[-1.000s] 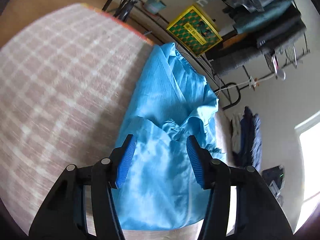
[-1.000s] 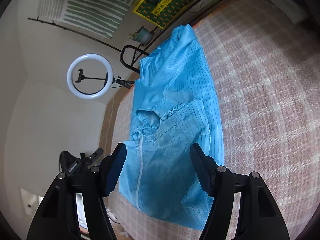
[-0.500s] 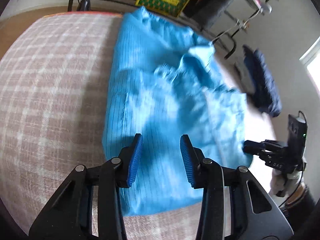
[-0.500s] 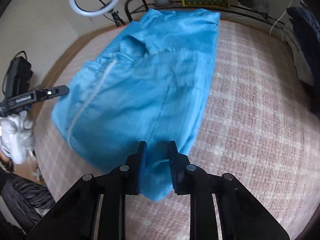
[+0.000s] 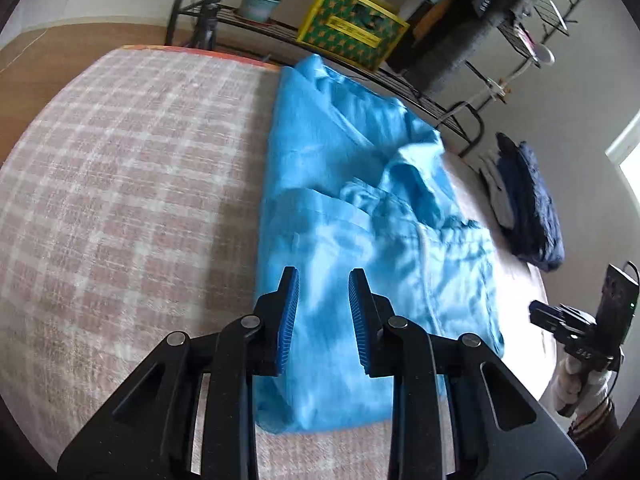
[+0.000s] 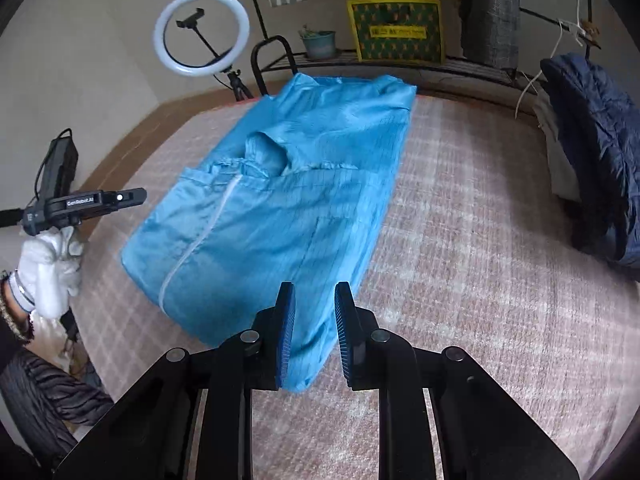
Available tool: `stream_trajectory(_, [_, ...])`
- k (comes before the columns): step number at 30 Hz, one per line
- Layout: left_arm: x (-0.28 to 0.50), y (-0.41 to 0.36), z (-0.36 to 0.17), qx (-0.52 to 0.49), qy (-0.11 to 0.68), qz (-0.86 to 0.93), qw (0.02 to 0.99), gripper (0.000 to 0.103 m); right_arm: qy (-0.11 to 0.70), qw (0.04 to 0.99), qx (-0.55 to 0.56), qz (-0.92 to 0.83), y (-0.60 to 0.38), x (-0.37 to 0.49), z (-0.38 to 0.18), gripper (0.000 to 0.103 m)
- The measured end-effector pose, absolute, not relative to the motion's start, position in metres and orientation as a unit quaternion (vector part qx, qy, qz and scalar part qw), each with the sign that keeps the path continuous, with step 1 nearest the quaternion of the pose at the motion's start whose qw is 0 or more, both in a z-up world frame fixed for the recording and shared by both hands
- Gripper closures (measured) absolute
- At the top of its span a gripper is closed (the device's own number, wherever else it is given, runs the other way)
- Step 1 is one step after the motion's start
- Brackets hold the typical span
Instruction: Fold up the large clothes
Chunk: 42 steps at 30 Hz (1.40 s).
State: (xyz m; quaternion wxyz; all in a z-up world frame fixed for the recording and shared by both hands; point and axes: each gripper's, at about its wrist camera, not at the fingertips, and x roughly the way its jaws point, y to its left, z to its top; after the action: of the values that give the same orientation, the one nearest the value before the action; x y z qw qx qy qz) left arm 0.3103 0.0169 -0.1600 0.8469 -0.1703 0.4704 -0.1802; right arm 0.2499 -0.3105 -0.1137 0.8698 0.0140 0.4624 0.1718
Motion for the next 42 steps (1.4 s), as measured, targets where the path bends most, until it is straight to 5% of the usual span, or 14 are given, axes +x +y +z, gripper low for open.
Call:
stream_trajectory(6, [0.292,-0.034,-0.163,-0.114,0.49,-0.236,0.832,0.077,0.51,0.84,0.017,0.186,-0.302,0.249,-0.149,0.082])
stream_trajectory(9, [0.288,-0.057,-0.154,-0.119,0.492,-0.264,0.821,0.077,0.506,0.839,0.007,0.199,-0.311,0.232,-0.157,0.064])
stream_trajectory(21, [0.345,-0.218,-0.152,-0.07,0.527,-0.338,0.777,0.077,0.482,0.823,-0.001,0.301,-0.308,0.223,-0.172,0.063])
stream_trajectory(30, [0.391,-0.225,-0.188,-0.078,0.541,-0.307,0.779,0.079,0.457,0.81,0.034,0.366,-0.317,0.224,-0.179,0.063])
stream_trajectory(31, [0.394,-0.227,-0.192,-0.073,0.544,-0.303,0.779,0.08,0.458,0.809,0.025,0.367,-0.314,0.223,-0.181,0.064])
stream_trajectory(34, [0.396,-0.229,-0.204,-0.063,0.551,-0.293,0.778,0.089,0.473,0.797,0.031,0.375,-0.309,0.225,-0.187,0.096])
stream_trajectory(42, [0.387,-0.21,-0.178,-0.075,0.528,-0.299,0.791,0.091,0.497,0.792,0.029,0.353,-0.324,0.219,-0.183,0.097])
